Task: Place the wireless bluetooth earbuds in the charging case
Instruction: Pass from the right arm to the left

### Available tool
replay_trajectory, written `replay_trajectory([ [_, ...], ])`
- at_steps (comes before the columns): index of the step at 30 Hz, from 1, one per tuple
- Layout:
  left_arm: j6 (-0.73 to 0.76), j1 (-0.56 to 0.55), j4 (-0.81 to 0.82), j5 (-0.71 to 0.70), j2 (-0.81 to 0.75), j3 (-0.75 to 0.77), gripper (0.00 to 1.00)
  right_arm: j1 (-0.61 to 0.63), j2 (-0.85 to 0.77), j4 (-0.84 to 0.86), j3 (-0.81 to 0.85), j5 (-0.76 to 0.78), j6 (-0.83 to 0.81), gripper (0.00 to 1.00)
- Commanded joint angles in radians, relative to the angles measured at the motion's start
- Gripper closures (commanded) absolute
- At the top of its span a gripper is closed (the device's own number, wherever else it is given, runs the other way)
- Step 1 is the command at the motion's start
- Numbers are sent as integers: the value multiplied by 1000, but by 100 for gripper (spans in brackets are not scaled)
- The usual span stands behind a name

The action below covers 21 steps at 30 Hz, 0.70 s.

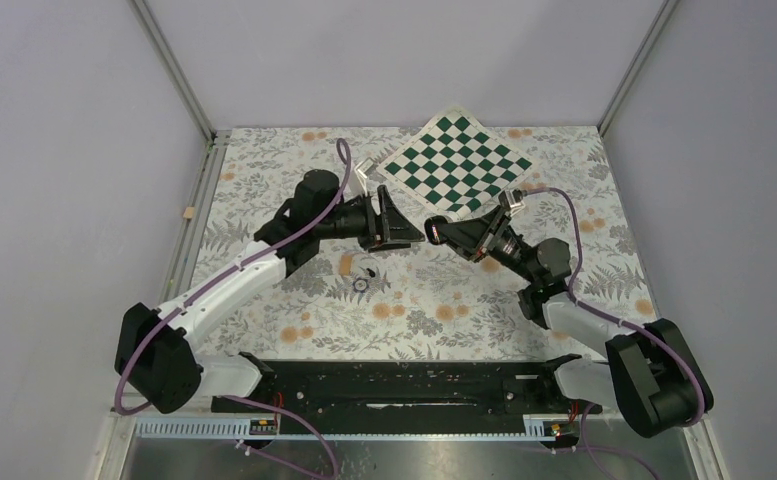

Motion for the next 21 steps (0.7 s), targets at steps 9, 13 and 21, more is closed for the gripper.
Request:
replay_trajectory([
  [9,-178,-49,309,25,27,5,50,1,-43,11,37,-30,-24,100],
  [13,-171,-53,298,32,29,5,55,1,-38,41,39,-26,-1,100],
  [21,-163,-59,268,18,42,-3,53,3,-38,60,44,-33,10,100],
])
